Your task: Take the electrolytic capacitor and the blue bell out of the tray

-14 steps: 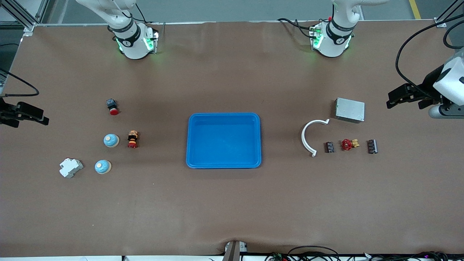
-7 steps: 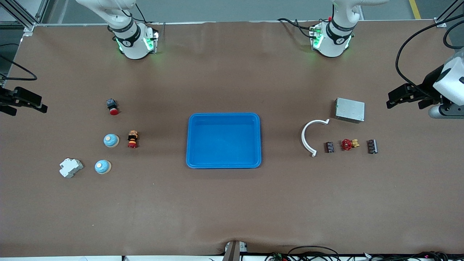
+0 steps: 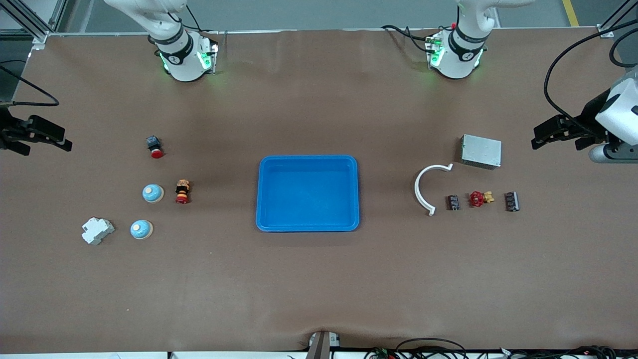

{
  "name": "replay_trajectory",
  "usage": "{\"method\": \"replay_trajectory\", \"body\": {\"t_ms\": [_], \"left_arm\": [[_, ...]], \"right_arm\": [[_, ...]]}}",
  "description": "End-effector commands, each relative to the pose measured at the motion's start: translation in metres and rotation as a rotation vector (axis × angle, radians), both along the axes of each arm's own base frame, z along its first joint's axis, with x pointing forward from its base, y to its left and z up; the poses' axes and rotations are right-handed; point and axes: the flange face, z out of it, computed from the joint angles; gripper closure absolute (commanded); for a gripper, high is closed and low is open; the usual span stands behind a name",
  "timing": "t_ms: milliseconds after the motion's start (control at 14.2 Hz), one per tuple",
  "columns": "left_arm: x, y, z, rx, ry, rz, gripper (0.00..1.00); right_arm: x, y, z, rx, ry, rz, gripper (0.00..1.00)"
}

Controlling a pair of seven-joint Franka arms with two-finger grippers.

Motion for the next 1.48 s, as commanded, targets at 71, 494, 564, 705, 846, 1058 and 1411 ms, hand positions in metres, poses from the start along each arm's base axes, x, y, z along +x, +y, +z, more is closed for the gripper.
{"method": "replay_trajectory", "body": {"t_ms": [71,494,564,705,846,1058,1411], "left_arm": [[-0.002,0.001,0.002,0.007,-0.008,0.001,0.00],[-0.002,0.001,0.002,0.007,-0.008,0.001,0.00],[-0.002,0.000,0.002,0.007,-0.008,-0.001,0.00],[-0.002,0.001,0.001,0.007,-0.007,0.001,0.00],[-0.002,0.003,0.001,0.007,-0.006,0.004,0.00],[-0.002,0.002,0.001,0.007,-0.006,0.002,0.00],[-0.002,0.003,0.001,0.006,-0.006,0.005,0.00]], "right_arm": [[-0.009,0.006,0.003,-0.067,-0.004,-0.048,0.00],[-0.014,0.007,0.004,-0.068,-0.019,-0.068,0.00],[-0.018,0.007,0.005,-0.068,-0.044,-0.069,0.00],[-0.025,0.008,0.001,-0.069,-0.059,-0.069,0.00],[-0.024,0.008,0.000,-0.069,-0.058,-0.070,0.00],[-0.024,0.006,-0.001,-0.067,-0.053,-0.098,0.00],[-0.024,0.005,-0.001,-0.066,-0.055,-0.099,0.00]]}}
